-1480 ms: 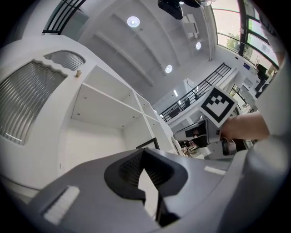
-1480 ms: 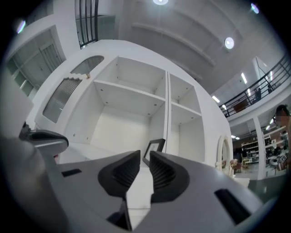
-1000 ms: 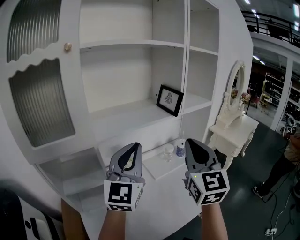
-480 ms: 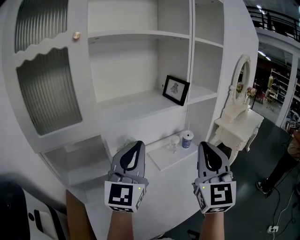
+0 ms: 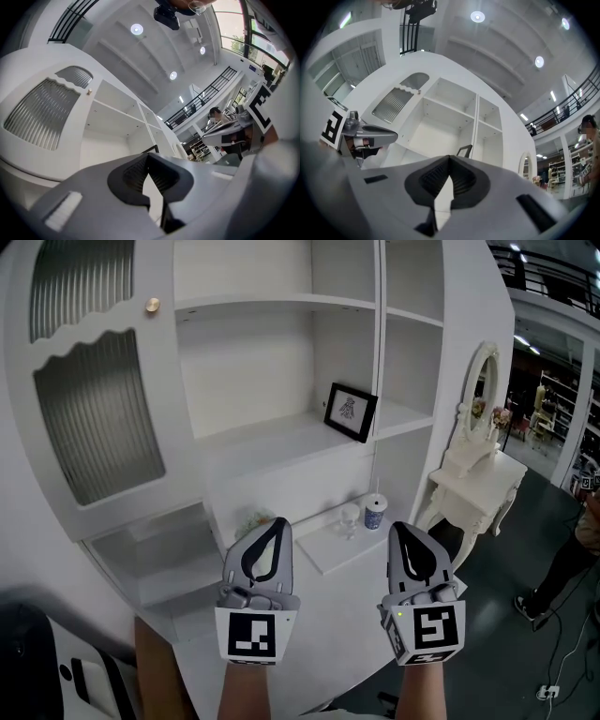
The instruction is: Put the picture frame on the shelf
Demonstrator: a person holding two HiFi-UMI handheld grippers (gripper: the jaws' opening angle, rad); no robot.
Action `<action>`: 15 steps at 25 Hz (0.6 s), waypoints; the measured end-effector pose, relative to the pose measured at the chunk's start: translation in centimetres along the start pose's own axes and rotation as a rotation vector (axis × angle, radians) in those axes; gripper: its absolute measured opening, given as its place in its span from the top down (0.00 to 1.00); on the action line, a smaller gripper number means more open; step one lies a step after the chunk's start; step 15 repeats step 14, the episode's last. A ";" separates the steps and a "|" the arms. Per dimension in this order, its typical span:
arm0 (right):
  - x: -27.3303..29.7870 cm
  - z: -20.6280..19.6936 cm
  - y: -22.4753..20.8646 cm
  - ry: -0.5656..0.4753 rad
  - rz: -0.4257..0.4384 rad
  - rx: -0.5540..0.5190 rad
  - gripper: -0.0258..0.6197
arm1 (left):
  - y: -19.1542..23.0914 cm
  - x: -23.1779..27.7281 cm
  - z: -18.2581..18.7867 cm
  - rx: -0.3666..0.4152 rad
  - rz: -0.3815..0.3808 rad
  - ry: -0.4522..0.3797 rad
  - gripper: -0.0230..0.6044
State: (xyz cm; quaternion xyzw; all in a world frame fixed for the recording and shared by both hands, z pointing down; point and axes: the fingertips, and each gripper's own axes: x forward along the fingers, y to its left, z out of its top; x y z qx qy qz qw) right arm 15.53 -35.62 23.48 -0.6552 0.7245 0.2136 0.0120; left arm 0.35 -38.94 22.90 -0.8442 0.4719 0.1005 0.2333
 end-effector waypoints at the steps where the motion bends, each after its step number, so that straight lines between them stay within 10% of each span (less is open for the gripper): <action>1: 0.0 0.1 0.1 -0.004 0.001 -0.004 0.95 | -0.1 -0.1 0.0 0.008 0.001 0.000 0.95; 15: 0.6 1.0 0.9 -0.017 0.026 -0.042 0.95 | 0.3 -0.3 0.7 0.014 0.015 -0.006 0.95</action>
